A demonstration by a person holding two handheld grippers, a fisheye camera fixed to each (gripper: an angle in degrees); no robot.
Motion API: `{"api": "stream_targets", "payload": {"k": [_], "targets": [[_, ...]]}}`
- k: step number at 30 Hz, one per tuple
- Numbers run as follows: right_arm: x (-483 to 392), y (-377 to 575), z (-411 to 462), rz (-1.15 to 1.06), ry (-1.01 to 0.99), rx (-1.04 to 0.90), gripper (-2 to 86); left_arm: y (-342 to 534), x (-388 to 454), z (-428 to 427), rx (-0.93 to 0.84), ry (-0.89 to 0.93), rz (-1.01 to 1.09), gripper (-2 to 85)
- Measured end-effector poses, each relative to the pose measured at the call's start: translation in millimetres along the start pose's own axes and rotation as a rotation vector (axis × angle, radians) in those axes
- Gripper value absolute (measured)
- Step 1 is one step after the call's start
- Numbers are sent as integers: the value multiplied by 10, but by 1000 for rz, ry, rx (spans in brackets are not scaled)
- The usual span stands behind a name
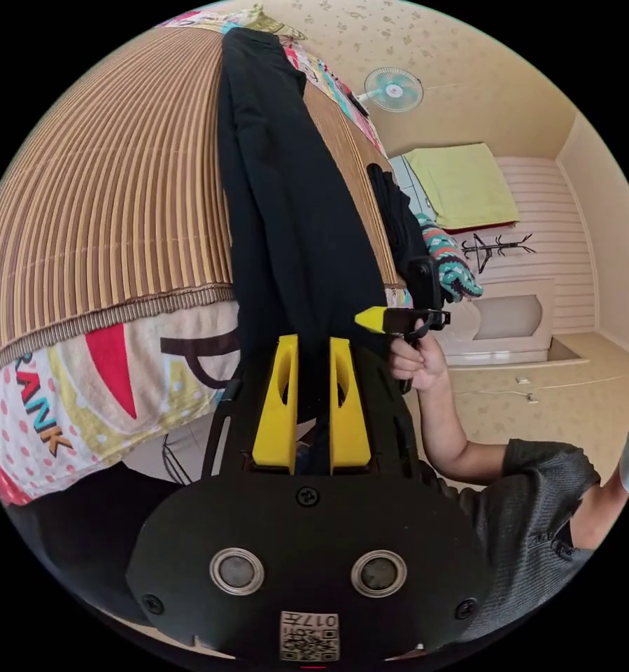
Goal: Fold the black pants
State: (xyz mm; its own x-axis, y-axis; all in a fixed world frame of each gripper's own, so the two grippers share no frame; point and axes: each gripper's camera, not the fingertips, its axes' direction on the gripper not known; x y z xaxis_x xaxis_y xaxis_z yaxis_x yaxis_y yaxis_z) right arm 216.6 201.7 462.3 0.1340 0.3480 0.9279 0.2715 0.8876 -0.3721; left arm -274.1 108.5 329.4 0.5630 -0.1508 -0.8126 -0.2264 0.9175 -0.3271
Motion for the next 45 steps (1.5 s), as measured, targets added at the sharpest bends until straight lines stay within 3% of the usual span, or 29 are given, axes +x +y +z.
{"api": "stream_targets", "payload": {"k": [3, 5, 7, 8, 11, 16, 21, 24, 30, 36, 39, 41, 43, 45], "targets": [[30, 90, -54, -44, -261, 103, 27, 210, 201, -302, 225, 161, 137, 37], [99, 125, 42, -18, -185, 52, 27, 337, 226, -313, 192, 68, 104, 34], [202, 192, 247, 105, 265, -57, 27, 391, 89, -160, 48, -77, -50, 36], [205, 214, 282, 105, 336, -69, 27, 458, 12, -86, 1, -107, -97, 40], [136, 267, 357, 61, 326, -69, 25, 583, -46, -121, 46, -33, -137, 50], [-22, 263, 830, -6, 440, -337, 21, 287, 299, -301, 177, -93, -43, 65], [21, 363, 795, 44, 363, -294, 27, -290, 695, -64, 176, -228, 135, 54], [-35, 461, 682, 35, 309, -269, 43, -527, 535, 324, 38, -499, 93, 5], [-114, 758, 317, 151, 455, -249, 126, -352, 653, 218, 110, -470, 72, -9], [347, 676, 333, 169, 228, -205, 156, -10, 866, -19, 198, -279, 78, -10], [393, 616, 493, 138, 135, -198, 125, 32, 960, -110, 194, -227, 102, -10], [363, 666, 538, 86, 18, -188, 89, -60, 1030, -130, 99, -153, 151, -10], [140, 775, 491, -2, -164, -149, 65, -138, 1120, -179, 77, -142, 191, -10], [-196, 862, 390, -99, -217, -122, 52, -246, 1249, -250, 82, -181, 252, -10]]}}
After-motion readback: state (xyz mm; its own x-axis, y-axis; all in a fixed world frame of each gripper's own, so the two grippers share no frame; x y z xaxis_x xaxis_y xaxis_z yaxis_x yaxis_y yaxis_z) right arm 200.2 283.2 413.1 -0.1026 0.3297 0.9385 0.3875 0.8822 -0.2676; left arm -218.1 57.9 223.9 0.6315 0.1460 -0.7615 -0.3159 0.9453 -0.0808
